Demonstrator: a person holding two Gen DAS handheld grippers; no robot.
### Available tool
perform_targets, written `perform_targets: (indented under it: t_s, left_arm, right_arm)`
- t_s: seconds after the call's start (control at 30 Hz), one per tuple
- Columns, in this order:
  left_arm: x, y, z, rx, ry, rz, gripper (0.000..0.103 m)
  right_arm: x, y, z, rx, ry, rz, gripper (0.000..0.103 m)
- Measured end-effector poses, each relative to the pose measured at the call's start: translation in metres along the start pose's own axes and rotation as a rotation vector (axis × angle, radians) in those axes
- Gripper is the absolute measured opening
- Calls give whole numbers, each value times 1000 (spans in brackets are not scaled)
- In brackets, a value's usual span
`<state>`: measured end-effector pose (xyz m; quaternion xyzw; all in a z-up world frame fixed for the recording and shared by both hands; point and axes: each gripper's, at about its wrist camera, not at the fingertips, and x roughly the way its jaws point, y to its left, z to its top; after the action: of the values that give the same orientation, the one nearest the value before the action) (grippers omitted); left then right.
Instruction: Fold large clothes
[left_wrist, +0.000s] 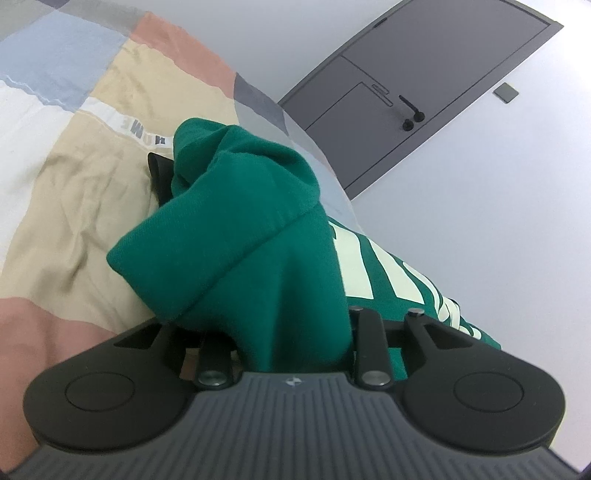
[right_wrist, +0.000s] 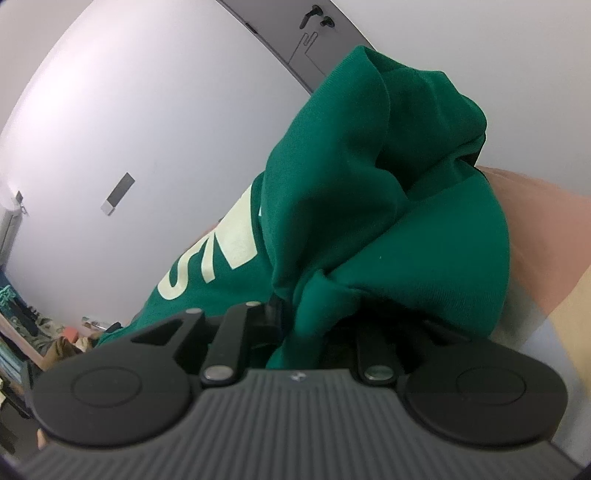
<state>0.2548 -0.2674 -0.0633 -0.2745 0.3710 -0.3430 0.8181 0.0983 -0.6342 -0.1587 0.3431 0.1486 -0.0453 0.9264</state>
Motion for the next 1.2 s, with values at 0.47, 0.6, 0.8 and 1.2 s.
perform_targets:
  t_s: [0.47,0.6,0.8,1.2]
  left_arm:
    - [-98,-64,6,211,35,238,71]
    - [-143,-102,9,283,-14,223,71]
    - [-211,-161,2,419,-75,196,71]
    - [-291,-208,-48,570,-134,183,71]
  right_arm:
    - [-96,43,0,37,-42,-53,52]
    - [-126,93,12,-44,-90,-19,52]
    - [-176,160,22,-159,-151,17,52]
    - [-241,238,-24,-385,-163,-47,52]
